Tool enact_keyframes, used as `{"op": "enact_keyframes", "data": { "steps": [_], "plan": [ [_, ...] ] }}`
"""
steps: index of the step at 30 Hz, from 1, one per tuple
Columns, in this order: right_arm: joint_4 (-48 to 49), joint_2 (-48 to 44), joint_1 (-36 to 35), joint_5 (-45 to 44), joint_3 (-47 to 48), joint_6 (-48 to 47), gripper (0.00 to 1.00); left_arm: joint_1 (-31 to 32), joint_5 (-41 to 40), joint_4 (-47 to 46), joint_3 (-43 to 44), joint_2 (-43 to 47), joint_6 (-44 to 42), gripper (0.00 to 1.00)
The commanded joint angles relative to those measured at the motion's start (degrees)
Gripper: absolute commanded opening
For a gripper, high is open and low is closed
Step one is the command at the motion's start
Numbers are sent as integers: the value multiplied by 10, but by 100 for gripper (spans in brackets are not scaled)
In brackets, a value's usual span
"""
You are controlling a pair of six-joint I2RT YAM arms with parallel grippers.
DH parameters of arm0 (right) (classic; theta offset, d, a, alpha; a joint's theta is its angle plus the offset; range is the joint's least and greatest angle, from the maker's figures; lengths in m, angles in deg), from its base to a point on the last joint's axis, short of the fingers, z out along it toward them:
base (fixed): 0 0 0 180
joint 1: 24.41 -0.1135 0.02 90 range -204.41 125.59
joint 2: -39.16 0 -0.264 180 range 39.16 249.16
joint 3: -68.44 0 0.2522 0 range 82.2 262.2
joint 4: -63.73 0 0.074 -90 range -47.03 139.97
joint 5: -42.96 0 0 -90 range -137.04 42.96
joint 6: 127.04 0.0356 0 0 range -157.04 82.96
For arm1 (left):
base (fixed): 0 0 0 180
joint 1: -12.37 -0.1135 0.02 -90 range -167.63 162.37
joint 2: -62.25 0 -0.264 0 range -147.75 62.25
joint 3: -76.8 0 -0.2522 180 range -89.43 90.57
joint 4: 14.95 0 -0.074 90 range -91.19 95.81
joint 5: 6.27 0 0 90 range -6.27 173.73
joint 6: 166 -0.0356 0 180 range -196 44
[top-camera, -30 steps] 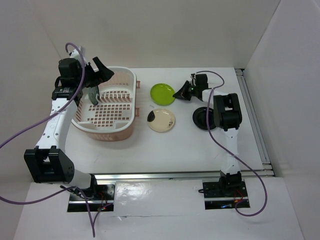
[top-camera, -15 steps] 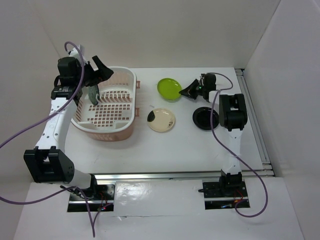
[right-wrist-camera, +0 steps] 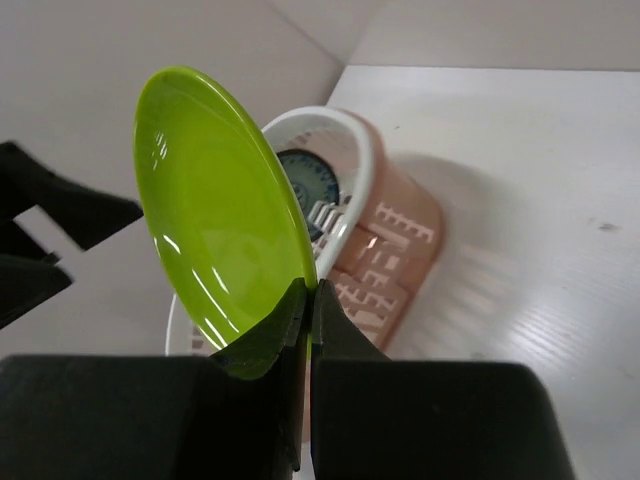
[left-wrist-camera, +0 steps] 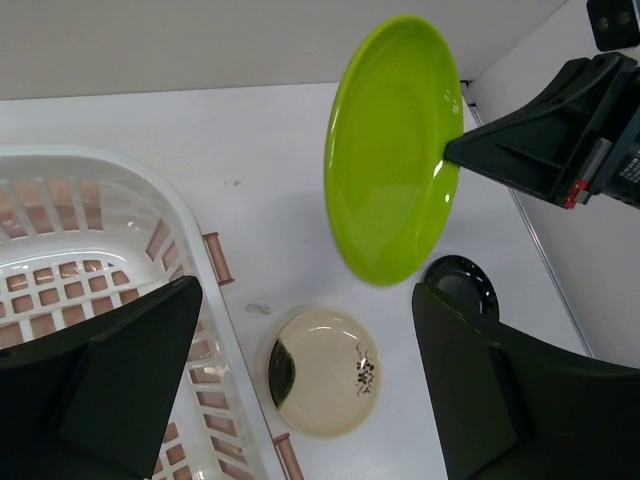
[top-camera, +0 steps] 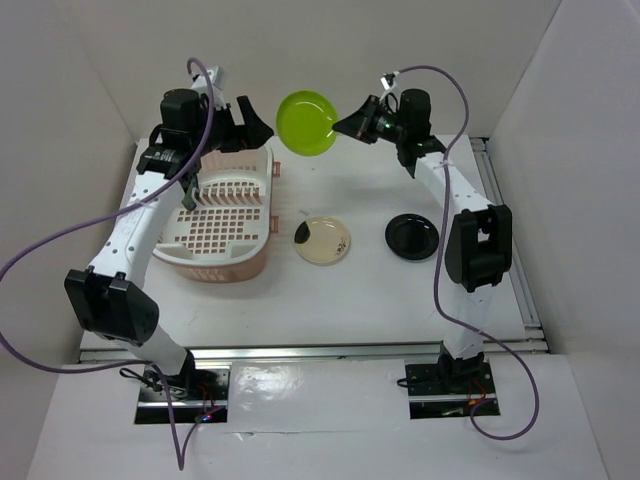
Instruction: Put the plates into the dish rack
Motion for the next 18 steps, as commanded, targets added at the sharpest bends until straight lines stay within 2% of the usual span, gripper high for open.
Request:
{"op": "enact_keyframes", "data": {
  "steps": [1,6,9,11,18],
  "plan": [
    [-17,-28,-14,21,11,-23,0,11,-8,4,40,-18,-21,100],
    [-9,-40,-26,57,5,-24,0,16,-21,9,51,-24,-21,83],
    [4,-40,-32,70,-2,-15,0,16,-21,9,51,-24,-15,80],
    [24,-45,-32,89,-8,4,0,16,-21,9,51,-29,-15,74],
    [31,-45,-54,108,-2,14,0,11,7,4,51,-35,-4,71]
  ]
}}
